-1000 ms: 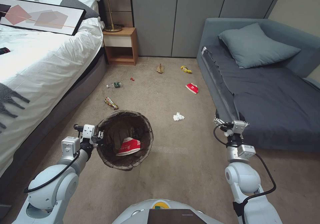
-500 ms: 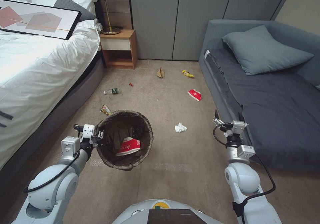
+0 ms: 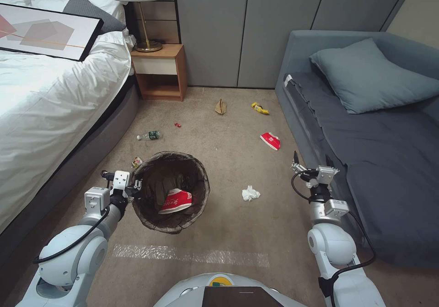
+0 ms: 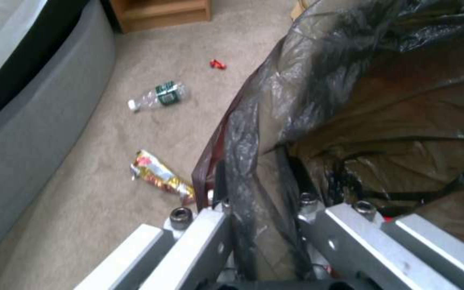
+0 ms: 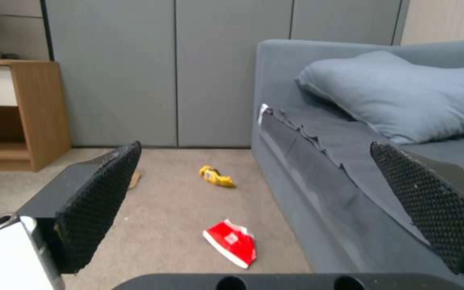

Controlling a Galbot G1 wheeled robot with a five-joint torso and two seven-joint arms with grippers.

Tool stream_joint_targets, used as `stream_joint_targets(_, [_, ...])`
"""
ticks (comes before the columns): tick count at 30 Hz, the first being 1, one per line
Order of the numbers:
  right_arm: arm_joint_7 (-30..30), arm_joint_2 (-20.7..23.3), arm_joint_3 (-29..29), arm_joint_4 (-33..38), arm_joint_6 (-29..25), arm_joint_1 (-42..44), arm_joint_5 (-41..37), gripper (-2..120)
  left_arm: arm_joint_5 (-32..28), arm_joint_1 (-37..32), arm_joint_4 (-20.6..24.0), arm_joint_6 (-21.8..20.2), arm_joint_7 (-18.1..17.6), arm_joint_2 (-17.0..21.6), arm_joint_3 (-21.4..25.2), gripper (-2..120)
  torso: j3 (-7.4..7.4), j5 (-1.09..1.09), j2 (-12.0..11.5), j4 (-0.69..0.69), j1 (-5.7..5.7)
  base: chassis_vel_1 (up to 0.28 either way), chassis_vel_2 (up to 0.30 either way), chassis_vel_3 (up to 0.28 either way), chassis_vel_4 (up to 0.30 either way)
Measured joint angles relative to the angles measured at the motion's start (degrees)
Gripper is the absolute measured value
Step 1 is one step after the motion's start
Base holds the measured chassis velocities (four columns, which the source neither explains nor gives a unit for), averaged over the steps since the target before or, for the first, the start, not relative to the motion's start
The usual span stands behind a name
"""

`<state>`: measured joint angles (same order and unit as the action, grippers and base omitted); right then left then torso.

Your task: Pick up the trash bin, then pick up the garbage from the floor and place it into the trash bin.

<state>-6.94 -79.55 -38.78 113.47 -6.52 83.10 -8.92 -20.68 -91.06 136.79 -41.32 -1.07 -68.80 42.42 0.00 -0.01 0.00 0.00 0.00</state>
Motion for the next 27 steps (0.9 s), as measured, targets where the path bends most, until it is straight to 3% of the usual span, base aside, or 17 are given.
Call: stream_joint_targets(27, [0.6,0.0,0.6,0.9,0.7,1.1,-0.7,100,-0.5,0.3,-0.4,0.1,0.1,-0.2,0.4,0,0.01,0.01,0.0,0.01,0.01,-0.150,0.142,0.145,-0.142])
